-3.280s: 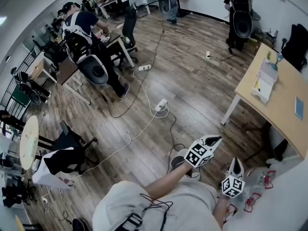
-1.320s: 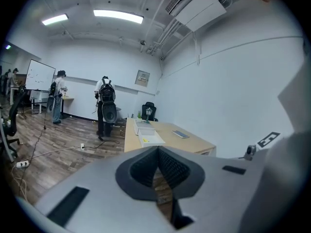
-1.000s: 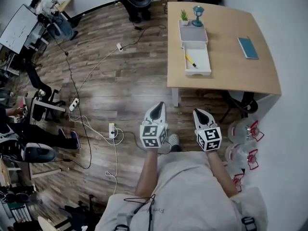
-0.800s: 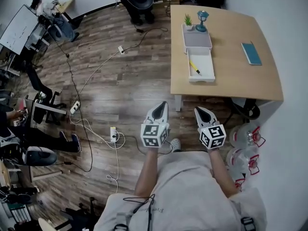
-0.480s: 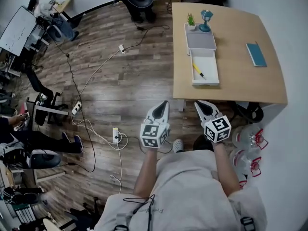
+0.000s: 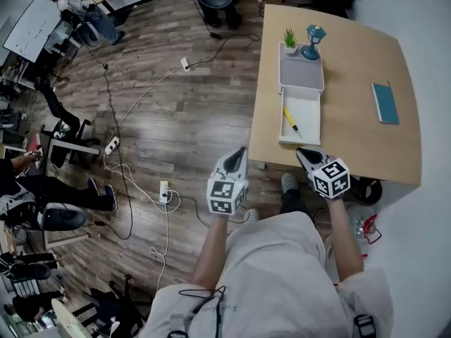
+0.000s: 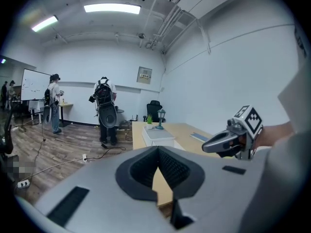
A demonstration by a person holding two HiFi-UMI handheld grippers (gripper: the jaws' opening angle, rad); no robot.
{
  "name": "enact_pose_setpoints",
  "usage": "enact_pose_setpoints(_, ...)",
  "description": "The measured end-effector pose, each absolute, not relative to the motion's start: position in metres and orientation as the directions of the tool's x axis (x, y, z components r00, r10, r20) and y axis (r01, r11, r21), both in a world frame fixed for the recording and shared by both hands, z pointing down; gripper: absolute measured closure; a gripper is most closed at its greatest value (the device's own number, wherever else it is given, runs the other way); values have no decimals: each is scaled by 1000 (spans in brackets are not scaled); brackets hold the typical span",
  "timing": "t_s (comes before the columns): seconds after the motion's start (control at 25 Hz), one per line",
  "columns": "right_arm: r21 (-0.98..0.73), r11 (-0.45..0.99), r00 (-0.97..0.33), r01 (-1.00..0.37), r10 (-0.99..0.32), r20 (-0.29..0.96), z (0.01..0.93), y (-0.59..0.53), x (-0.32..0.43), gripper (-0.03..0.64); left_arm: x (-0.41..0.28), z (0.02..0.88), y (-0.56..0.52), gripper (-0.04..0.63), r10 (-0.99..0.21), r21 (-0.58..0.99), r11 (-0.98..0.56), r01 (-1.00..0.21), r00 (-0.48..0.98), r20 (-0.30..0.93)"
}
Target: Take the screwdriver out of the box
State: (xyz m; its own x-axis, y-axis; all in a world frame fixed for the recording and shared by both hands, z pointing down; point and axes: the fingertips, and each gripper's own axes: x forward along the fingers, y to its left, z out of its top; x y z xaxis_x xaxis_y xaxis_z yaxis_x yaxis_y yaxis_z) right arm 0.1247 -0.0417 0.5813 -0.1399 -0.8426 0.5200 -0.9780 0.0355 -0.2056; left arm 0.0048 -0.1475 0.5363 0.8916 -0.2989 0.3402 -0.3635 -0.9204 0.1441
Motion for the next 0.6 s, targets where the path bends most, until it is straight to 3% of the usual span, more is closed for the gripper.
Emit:
enact_pose_setpoints(0.36, -48, 246, -219, -968, -737, 640, 607, -90, 210, 611, 61, 548, -156, 590, -356, 146, -890, -432, 858, 370)
enact_pose_setpoints(0.6, 176, 560, -281, -810, -633, 721, 628, -119, 228, 611, 77, 555, -154, 591, -375, 139, -876, -461, 834, 404)
